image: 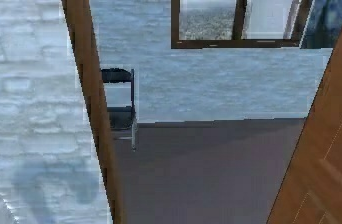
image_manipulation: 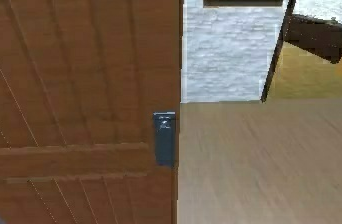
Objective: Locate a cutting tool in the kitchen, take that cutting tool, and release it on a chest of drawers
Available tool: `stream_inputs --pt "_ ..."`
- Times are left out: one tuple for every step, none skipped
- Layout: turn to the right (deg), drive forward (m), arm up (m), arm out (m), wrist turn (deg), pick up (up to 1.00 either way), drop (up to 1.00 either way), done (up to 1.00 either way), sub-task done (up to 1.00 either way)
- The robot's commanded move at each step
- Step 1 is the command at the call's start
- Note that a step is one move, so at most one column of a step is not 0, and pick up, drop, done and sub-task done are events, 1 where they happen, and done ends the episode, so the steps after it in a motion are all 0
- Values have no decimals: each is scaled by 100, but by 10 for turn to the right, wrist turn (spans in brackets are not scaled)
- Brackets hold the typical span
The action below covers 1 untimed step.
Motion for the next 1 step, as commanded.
stream_inputs --pt "0 100 0 0 0 0 0 0 0"
